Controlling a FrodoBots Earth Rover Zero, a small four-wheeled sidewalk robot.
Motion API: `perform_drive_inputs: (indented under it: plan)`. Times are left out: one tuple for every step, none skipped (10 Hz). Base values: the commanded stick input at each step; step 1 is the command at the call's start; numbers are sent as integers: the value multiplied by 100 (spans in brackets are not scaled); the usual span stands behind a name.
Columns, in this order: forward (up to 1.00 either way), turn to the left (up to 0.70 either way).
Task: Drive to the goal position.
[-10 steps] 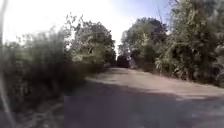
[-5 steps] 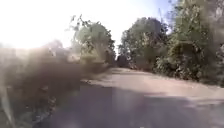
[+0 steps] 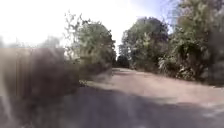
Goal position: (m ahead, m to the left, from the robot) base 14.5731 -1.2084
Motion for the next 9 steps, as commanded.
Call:
perform_drive_inputs:
  plan:
    - [70,0]
    - [70,0]
    - [70,0]
    - [70,0]
    - [70,0]
    - [70,0]
    - [70,0]
    - [70,0]
    - [70,0]
